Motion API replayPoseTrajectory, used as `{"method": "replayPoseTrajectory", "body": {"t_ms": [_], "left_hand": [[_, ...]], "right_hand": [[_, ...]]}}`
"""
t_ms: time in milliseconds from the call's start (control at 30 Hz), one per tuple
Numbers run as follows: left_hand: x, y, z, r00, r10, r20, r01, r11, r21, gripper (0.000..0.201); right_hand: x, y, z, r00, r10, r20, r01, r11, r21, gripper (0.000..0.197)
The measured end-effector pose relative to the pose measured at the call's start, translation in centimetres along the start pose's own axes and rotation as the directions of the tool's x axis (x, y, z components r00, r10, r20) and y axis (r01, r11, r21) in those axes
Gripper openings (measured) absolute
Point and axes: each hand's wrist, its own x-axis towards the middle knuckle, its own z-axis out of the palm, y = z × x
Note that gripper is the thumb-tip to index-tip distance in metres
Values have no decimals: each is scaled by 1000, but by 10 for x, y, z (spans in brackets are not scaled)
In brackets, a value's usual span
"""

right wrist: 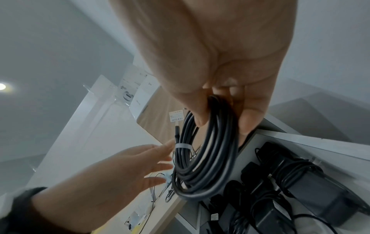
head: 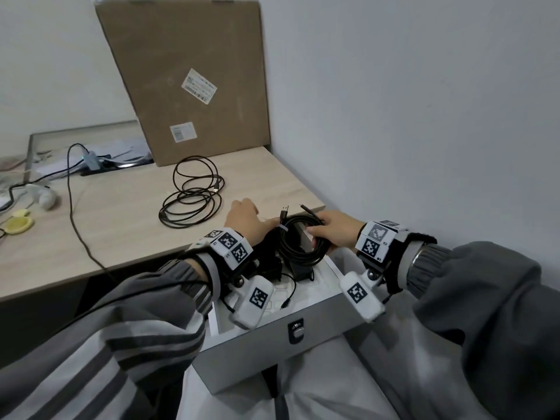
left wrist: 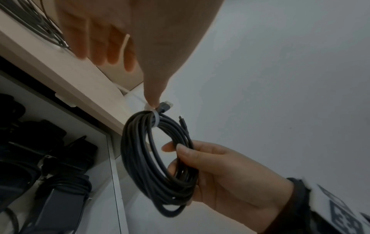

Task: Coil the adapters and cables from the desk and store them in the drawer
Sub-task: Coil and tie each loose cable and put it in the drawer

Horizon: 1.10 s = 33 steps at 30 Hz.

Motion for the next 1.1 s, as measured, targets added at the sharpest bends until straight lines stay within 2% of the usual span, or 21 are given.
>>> {"method": "replayPoseTrajectory", "body": {"t_ms": [67, 200, 300, 367, 400, 467, 533, 600, 700, 800, 867, 933, 1100], "left_hand": [[2, 6, -1, 998, 41, 46, -41, 999, -5, 41], [4, 14, -5, 997, 3, 78, 3, 997, -79, 50], [1, 11, -9, 998, -25, -62, 24, 999, -24, 53], [-2, 8, -13, 981, 4, -193, -14, 998, -55, 53], [-4, 8, -15, 980, 35, -197, -45, 998, -46, 52], [-6, 12, -18, 990, 87, -107, -89, 996, -15, 42], [-10, 18, -19, 992, 127, -23, -128, 990, -55, 40], [-14, 22, -21, 989, 147, 5, -144, 977, -159, 43], [-16, 16, -14, 987, 134, 92, -92, 927, -364, 50], [-15, 0, 1, 968, 127, 215, 18, 822, -570, 39], [-15, -10, 12, 942, 104, 319, 151, 718, -679, 32], [-15, -19, 25, 906, 78, 417, 270, 651, -710, 27], [-8, -38, 62, 829, -32, 559, 461, 607, -648, 25]], "right_hand": [[2, -4, -2, 999, -33, -38, 34, 999, 24, 16], [5, -11, -1, 994, -73, -80, 78, 995, 63, 18], [1, -14, 1, 992, -82, -100, 87, 995, 50, 18], [-3, -16, 3, 990, -91, -112, 98, 994, 53, 17], [-4, -17, 3, 988, -96, -117, 104, 993, 58, 16], [-7, -19, 5, 986, -108, -127, 117, 991, 70, 12], [-8, -22, 5, 982, -121, -146, 134, 988, 81, 6], [-8, -22, 4, 978, -128, -167, 144, 986, 84, 6], [-8, -16, 5, 981, -114, -155, 127, 989, 77, 8], [-6, -3, 14, 989, -95, -116, 99, 995, 30, 8], [-4, 6, 20, 995, -71, -77, 71, 997, 3, 3], [0, 15, 27, 999, -18, -32, 18, 1000, -11, 4], [12, 33, 41, 979, 180, 99, -178, 984, -34, 19]]}}
